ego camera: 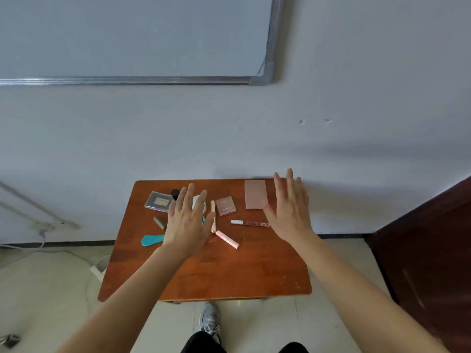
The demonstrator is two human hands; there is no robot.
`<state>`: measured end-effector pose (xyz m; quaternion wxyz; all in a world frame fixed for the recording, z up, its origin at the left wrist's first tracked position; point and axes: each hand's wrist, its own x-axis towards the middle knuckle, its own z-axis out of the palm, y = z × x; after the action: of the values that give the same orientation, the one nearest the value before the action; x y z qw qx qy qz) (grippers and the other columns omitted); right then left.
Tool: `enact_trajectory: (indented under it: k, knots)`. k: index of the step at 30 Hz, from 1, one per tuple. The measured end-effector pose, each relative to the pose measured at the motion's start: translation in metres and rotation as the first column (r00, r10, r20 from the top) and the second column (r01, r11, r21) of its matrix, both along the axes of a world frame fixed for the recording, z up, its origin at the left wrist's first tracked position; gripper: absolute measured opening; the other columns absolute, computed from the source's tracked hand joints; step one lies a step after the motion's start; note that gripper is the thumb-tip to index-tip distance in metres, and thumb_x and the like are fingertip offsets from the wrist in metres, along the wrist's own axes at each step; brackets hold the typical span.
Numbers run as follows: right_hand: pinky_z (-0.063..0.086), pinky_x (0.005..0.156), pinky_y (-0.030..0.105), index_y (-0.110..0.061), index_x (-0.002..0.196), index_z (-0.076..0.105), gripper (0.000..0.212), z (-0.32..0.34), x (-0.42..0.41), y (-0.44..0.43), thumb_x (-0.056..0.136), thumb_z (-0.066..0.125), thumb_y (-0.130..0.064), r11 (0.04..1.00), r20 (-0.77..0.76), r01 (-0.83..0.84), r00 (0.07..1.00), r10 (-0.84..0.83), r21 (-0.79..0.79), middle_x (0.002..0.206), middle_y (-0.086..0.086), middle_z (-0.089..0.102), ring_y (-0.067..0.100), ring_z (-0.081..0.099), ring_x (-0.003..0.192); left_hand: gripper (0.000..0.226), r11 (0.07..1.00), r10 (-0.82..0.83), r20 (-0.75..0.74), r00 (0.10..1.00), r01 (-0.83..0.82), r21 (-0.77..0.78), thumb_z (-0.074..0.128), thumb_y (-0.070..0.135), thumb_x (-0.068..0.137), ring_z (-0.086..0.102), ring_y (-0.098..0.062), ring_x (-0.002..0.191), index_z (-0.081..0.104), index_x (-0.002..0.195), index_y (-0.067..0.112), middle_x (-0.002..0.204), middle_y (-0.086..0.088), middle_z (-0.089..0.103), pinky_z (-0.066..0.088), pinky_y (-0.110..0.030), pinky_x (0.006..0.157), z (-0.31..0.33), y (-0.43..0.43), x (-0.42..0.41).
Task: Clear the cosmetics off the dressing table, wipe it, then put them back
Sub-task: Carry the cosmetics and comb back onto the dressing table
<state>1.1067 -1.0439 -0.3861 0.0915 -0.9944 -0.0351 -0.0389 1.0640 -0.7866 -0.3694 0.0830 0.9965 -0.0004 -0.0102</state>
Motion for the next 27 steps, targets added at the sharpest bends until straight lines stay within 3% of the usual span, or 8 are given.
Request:
enact_trajectory:
  k: [9,14,21,27]
  knots:
    - [0.014,0.120,0.048,-0.028,0.157,0.002,0.074,-0.034,0.078,0.019,0.100,0.041,-0.053,0.995,-0.156,0.096,0.983,-0.098,-0.020,0.165,0.012,-0.007,0.036,0.003,0.152,0.062,0.966,-0.260,-0.168,0.951,0.254,-0.058,0.033,0.050,0.102,-0.006,-0.025,0.151,0.012,0.155,0.026,0.165,-0.006,-0.003,0.005,-0.044,0.119,-0.048,-0.001,0.114]
    - [0.022,0.119,0.051,-0.030,0.157,0.004,0.075,-0.081,0.111,0.018,0.098,0.041,-0.057,0.998,-0.407,0.069,0.911,-0.067,-0.011,0.165,0.014,0.003,0.040,0.009,0.150,0.061,0.950,-0.313,-0.289,0.905,0.302,-0.082,0.038,0.045,0.101,-0.001,-0.027,0.152,0.017,0.154,0.025,0.164,-0.008,0.005,0.010,-0.045,0.121,-0.095,-0.023,0.140]
    - [0.024,0.117,0.052,-0.039,0.154,0.012,0.084,-0.132,0.121,0.033,0.086,0.039,-0.079,0.998,-0.404,0.062,0.913,-0.046,0.028,0.164,0.017,0.008,0.039,0.013,0.150,0.062,0.950,-0.284,-0.379,0.881,0.312,0.013,0.048,0.033,0.098,0.009,-0.030,0.150,0.020,0.153,0.025,0.163,-0.011,0.012,0.012,-0.046,0.122,-0.137,-0.042,0.141]
    - [0.046,0.102,0.048,-0.032,0.144,0.038,0.071,-0.131,0.109,0.004,0.081,0.065,-0.052,0.997,-0.310,0.037,0.951,-0.015,0.065,0.156,0.020,0.030,0.038,0.041,0.135,0.053,0.976,-0.187,-0.307,0.933,0.211,0.046,0.047,0.028,0.101,0.024,-0.032,0.145,0.030,0.150,0.021,0.158,-0.012,0.028,0.023,-0.046,0.117,-0.140,-0.055,0.139]
